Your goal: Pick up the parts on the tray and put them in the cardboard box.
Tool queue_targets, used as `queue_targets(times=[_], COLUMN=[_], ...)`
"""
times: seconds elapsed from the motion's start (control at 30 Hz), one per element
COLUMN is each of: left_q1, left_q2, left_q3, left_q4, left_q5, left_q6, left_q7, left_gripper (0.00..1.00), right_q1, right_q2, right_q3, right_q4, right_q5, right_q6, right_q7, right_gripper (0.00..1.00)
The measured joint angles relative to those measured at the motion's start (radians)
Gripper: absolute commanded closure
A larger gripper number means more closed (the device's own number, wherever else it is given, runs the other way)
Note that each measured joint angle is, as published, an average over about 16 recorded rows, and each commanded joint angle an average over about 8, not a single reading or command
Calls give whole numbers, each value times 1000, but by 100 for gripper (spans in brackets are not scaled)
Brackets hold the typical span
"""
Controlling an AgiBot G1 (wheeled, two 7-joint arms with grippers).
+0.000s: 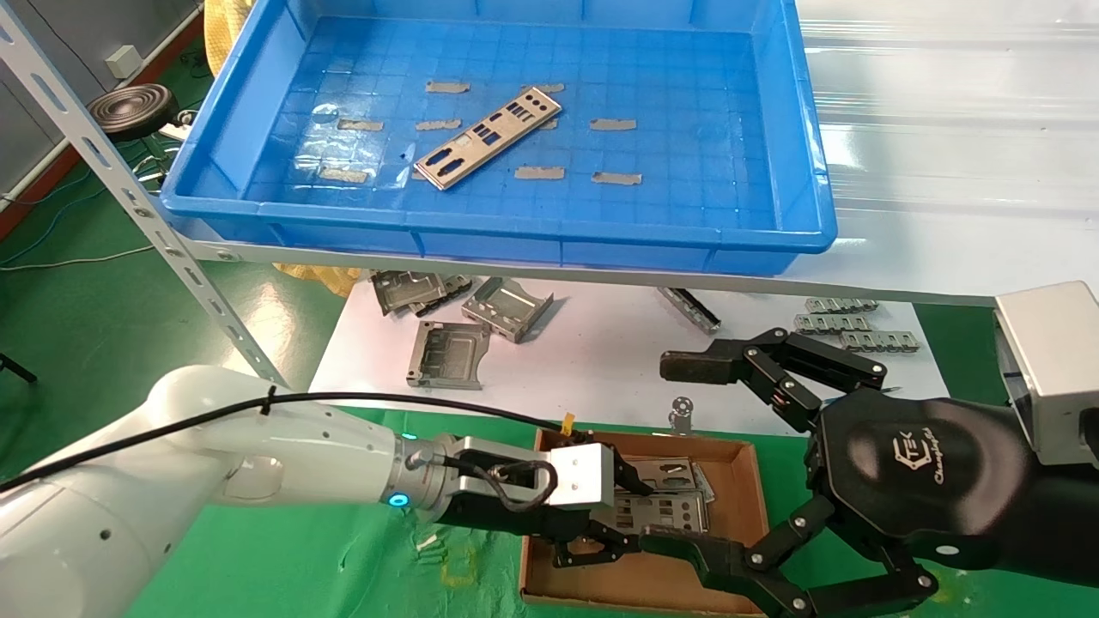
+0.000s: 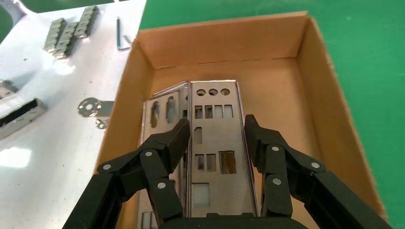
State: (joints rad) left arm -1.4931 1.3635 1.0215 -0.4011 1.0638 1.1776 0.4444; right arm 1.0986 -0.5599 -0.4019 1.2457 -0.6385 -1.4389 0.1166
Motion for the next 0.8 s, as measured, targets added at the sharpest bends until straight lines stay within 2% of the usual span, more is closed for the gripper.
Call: queue_targets(times=[0.43,0.6,0.8], left_q1=[-13,-24,-26], left_q2=[-5,-13,-37], left_q3=[53,52,29], left_q4=[-22,4,59], left_q5=[-73,-122,-203], left_q6=[-53,-8,118], left_q7=[-31,-49,-83], left_gripper=[0,0,0], right_q1=[0,0,0], right_q2=[0,0,0], right_q3=[0,0,0], right_q4=[0,0,0], right_q5=[0,0,0], right_q6=[0,0,0], right_q7=[0,0,0], right_gripper=[0,0,0])
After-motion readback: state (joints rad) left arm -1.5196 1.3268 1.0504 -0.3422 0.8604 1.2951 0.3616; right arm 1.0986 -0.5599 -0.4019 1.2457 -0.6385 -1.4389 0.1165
